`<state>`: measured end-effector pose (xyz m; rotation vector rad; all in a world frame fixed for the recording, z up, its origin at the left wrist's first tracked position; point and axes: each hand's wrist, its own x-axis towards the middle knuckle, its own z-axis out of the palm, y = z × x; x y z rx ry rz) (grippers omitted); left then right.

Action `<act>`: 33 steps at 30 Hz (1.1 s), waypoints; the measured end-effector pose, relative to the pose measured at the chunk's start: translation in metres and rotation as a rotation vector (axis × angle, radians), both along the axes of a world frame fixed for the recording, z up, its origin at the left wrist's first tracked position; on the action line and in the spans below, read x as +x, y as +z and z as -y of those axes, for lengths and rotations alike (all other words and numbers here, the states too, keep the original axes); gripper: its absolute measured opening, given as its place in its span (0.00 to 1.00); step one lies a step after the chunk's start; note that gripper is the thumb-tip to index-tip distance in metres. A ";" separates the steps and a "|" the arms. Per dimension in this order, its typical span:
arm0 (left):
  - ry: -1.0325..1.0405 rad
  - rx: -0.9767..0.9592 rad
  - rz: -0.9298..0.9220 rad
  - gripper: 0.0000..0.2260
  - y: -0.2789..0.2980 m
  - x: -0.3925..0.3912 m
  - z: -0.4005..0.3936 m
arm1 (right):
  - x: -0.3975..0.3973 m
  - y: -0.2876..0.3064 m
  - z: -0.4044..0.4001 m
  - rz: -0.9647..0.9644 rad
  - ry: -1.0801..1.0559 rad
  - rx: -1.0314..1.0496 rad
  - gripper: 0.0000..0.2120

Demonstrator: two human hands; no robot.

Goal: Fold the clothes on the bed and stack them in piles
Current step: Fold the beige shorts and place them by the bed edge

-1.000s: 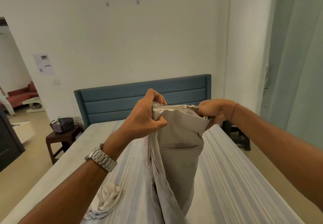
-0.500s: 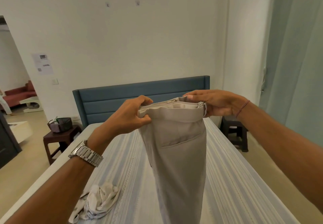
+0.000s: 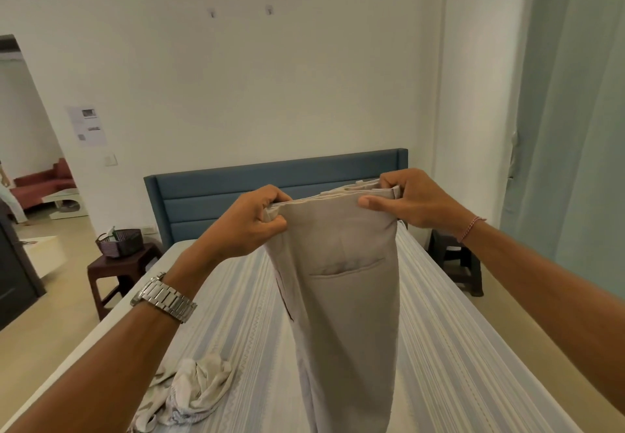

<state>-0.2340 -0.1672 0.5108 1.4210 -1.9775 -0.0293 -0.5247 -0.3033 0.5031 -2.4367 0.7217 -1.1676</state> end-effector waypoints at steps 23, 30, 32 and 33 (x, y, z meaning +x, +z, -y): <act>0.113 -0.120 0.422 0.22 0.049 -0.061 0.039 | 0.041 0.032 -0.015 0.291 0.070 -0.090 0.17; 0.008 -0.261 0.496 0.27 0.063 -0.046 0.046 | 0.036 -0.014 -0.026 0.251 0.037 0.591 0.53; 0.007 -0.262 0.498 0.27 0.069 -0.040 0.043 | 0.035 -0.042 -0.030 0.072 -0.038 0.794 0.50; 0.012 -0.267 0.500 0.28 0.072 -0.037 0.042 | 0.034 -0.057 -0.033 -0.008 -0.077 0.869 0.48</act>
